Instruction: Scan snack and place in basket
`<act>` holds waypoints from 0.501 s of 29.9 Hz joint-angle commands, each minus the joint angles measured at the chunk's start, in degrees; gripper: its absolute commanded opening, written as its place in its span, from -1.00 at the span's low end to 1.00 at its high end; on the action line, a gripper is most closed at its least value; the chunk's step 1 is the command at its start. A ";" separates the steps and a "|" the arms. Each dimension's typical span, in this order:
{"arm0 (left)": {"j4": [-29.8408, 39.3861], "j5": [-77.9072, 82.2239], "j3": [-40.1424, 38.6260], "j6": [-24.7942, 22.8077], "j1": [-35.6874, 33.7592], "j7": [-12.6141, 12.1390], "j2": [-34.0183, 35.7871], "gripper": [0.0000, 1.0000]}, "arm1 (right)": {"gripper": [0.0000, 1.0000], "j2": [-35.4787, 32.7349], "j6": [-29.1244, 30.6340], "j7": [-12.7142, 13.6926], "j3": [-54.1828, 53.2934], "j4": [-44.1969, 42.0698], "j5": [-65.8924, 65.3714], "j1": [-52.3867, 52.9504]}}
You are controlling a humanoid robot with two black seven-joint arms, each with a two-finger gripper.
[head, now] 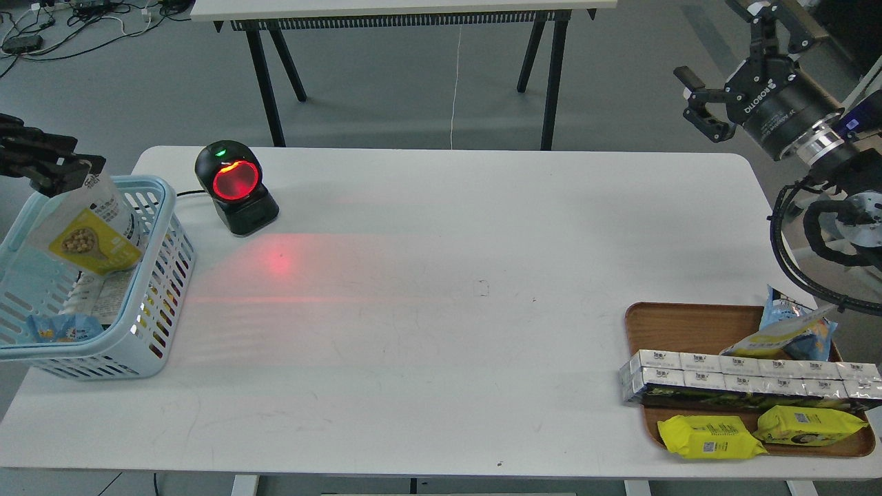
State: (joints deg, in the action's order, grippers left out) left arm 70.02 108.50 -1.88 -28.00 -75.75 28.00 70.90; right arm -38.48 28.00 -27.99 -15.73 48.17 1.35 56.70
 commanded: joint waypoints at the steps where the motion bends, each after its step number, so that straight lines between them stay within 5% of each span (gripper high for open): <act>1: -2.78 -12.66 -4.26 0.00 -0.01 0.00 -3.65 0.67 | 0.97 0.24 0.00 -0.01 0.18 -0.01 -0.65 0.86; 15: -7.88 -81.23 -9.90 0.85 1.04 0.00 -22.73 0.75 | 0.97 1.03 0.00 -0.01 1.14 0.08 -4.85 5.44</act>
State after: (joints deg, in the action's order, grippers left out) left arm 62.78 37.01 -11.80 -27.13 -75.53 27.97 51.49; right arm -37.57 28.00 -28.02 -14.64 48.12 -0.72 61.77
